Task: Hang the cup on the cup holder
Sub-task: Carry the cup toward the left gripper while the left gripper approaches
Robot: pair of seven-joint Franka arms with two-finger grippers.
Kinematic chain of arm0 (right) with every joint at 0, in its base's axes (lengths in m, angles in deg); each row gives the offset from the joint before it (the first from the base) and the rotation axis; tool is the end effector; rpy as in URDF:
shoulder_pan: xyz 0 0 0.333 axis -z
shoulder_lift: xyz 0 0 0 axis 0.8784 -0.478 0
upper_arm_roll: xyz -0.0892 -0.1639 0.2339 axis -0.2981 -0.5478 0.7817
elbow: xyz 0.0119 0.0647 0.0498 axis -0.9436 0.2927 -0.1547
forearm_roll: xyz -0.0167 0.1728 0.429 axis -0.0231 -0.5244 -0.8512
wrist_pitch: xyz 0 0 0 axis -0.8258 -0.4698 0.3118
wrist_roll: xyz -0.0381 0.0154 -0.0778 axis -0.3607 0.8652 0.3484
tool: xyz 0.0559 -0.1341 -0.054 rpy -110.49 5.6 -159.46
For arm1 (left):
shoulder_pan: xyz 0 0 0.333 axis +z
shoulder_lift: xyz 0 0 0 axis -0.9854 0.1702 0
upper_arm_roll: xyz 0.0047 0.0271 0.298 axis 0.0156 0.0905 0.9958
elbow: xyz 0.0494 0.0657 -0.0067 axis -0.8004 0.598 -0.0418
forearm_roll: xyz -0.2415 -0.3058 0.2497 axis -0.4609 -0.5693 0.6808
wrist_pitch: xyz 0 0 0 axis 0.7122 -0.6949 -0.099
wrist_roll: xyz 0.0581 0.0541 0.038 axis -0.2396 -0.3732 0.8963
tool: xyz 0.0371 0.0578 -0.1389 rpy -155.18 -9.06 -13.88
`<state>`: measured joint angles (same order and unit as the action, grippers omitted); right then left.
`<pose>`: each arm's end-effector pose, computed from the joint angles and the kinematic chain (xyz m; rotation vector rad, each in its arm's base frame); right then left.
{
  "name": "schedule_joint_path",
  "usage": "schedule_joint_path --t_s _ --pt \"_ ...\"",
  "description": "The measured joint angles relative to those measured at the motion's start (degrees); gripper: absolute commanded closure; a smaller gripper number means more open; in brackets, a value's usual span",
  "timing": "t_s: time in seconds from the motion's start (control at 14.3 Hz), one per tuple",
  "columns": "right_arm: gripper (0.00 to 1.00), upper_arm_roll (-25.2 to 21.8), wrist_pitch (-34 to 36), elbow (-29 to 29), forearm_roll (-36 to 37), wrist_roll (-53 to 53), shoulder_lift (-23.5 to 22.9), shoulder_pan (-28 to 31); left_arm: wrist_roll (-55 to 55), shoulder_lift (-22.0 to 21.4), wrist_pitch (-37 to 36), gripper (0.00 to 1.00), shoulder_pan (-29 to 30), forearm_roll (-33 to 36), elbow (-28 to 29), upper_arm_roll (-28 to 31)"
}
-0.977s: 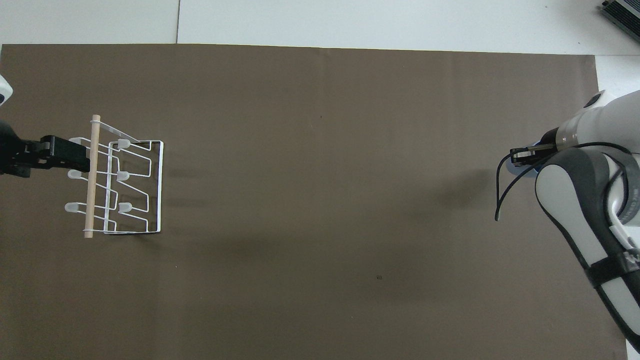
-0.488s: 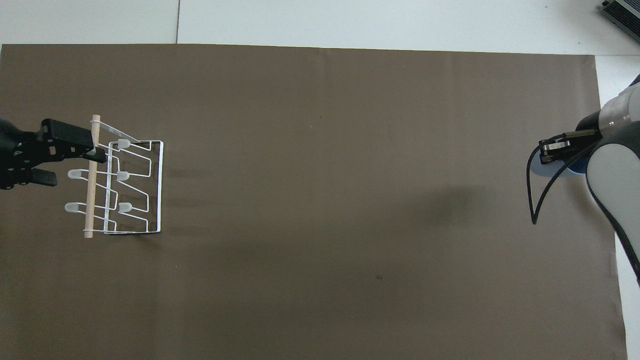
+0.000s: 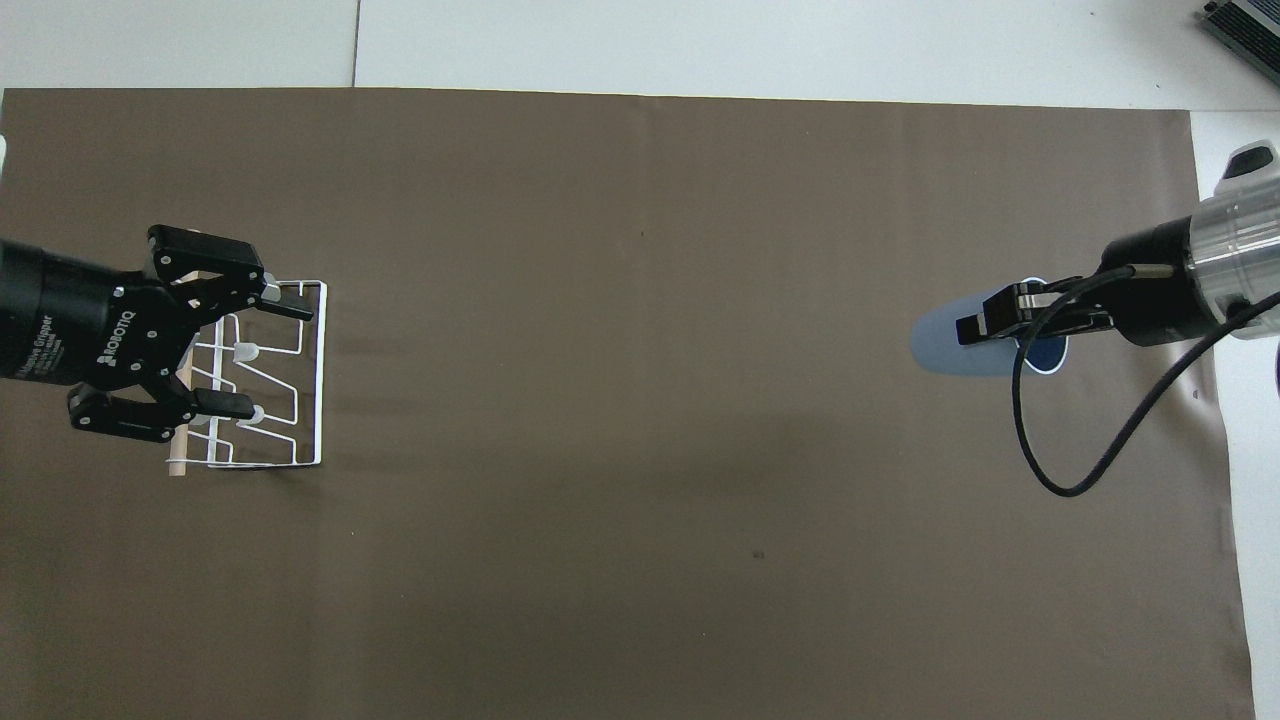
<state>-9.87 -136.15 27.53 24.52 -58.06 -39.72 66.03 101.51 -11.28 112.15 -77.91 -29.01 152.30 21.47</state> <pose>0.6330 0.0708 0.5174 -2.6315 -0.0832 0.0255 0.5859 -0.1347 0.5600 2.3207 0.9380 -0.4381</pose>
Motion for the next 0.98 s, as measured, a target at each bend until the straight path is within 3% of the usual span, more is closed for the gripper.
schedule_joint_path --t_s 0.28,0.56,0.98 --pt "1.0 -0.1 0.0 0.1 -10.8 1.4 0.0 0.2 9.8 -6.0 8.4 0.0 -0.6 -11.4 11.8 -0.4" --pt "1.0 1.5 0.1 0.8 -16.8 1.4 0.4 -0.1 19.2 -7.4 13.0 0.0 -5.4 -12.5 13.1 -0.9" --pt "1.0 7.3 -0.3 2.0 -23.1 1.4 1.4 -0.5 44.3 -7.4 25.0 0.0 -8.9 -16.9 14.0 -1.8"
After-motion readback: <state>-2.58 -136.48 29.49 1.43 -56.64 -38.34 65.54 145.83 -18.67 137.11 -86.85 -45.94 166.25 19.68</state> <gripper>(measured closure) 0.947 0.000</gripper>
